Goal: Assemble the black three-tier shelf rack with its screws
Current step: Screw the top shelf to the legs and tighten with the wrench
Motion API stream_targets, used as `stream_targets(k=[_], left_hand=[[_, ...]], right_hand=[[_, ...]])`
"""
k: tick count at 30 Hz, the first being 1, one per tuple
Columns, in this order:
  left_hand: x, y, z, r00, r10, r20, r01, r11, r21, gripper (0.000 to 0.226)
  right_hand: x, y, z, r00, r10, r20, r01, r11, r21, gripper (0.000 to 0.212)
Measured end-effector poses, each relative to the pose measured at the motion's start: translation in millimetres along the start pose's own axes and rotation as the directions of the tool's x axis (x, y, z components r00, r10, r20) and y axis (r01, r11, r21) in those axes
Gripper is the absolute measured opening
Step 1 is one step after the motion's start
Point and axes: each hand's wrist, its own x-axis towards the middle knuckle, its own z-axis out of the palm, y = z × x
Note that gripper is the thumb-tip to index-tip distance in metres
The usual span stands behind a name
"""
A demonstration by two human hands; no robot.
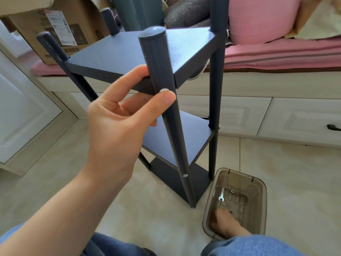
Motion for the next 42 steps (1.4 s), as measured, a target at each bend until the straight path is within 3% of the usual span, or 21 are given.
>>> stream_targets(k=[3, 7, 13, 15, 18, 22, 31, 36, 42], left_hand=[[0, 0, 0, 1.000, 0.004, 0.002, -0.004, 1.000, 0.001, 0.036], [1, 2, 0, 1.000, -0.003, 0.003, 0.003, 1.000, -0.005, 0.035], [0, 6, -2, 0.999, -0.031, 0.013, 0.032, 0.999, -0.038, 0.035], [0, 10, 0, 0.999, -0.034, 0.018, 0.035, 0.998, -0.047, 0.032], [-2, 15, -1, 0.998, -0.055, 0.008, 0.055, 0.997, -0.051, 0.030], [-9, 20, -6, 0.996, -0.083, -0.008, 0.083, 0.996, -0.038, 0.036], [-27, 43, -28, 0.979, -0.204, -0.015, 0.203, 0.977, -0.069, 0.035], [-28, 69, -46, 0.954, -0.295, -0.044, 0.288, 0.950, -0.122, 0.028], [-14, 95, -87, 0.947, -0.307, -0.100, 0.286, 0.941, -0.179, 0.044]], right_hand=[[-3, 1, -7, 0.999, 0.024, -0.042, -0.021, 0.997, 0.068, 0.016], [-15, 2, -19, 0.991, 0.031, -0.134, -0.011, 0.990, 0.142, 0.030], [-59, -3, -67, 0.977, -0.004, -0.214, 0.063, 0.961, 0.270, 0.010], [-82, -9, -100, 0.963, -0.043, -0.266, 0.131, 0.938, 0.321, 0.012], [-126, -24, -161, 0.914, -0.023, -0.405, 0.237, 0.841, 0.487, 0.007], [-194, -56, -226, 0.843, -0.010, -0.537, 0.429, 0.616, 0.661, 0.009], [-287, -149, -272, 0.799, -0.186, -0.571, 0.576, 0.507, 0.641, 0.012], [-298, -183, -272, 0.803, -0.221, -0.554, 0.570, 0.559, 0.603, 0.011], [-292, -206, -256, 0.802, -0.234, -0.549, 0.556, 0.628, 0.545, 0.007]])
